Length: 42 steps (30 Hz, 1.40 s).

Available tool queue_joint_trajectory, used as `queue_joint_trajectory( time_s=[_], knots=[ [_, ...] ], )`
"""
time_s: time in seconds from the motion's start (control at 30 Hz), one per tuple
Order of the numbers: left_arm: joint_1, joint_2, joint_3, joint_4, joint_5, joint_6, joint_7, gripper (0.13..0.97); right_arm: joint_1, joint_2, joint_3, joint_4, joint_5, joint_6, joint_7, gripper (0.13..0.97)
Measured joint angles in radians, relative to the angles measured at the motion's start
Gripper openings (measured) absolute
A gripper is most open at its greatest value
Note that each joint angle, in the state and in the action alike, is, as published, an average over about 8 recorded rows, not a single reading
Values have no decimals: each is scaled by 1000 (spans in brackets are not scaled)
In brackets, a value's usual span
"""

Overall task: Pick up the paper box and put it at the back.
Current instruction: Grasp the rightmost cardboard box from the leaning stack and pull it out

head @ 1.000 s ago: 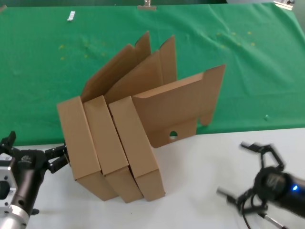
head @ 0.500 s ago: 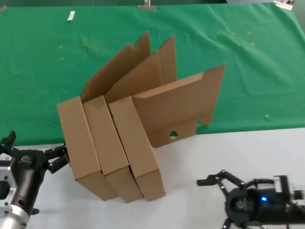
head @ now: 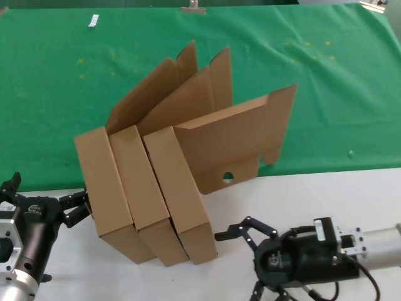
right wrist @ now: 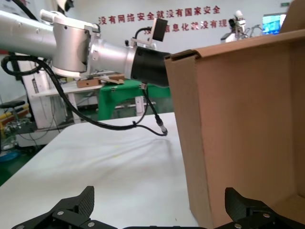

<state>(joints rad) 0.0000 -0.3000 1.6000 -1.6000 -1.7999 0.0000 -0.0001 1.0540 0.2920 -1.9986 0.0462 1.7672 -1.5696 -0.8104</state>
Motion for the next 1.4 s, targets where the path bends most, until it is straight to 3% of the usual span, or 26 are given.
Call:
queue_joint_trajectory(
  time_s=[0.33,0.6,0.73,1.4],
  knots=[
    [0,0,0,0,0,0,0,966,30,-49,4,-23,-49,4,-12,932],
    [0,0,0,0,0,0,0,966,51,-68,26,-32,-95,34,-15,832],
    [0,0,0,0,0,0,0,966,62,-70,34,-33,-117,54,-14,832],
    [0,0,0,0,0,0,0,966,99,-50,86,-37,-173,127,9,412]
  ],
)
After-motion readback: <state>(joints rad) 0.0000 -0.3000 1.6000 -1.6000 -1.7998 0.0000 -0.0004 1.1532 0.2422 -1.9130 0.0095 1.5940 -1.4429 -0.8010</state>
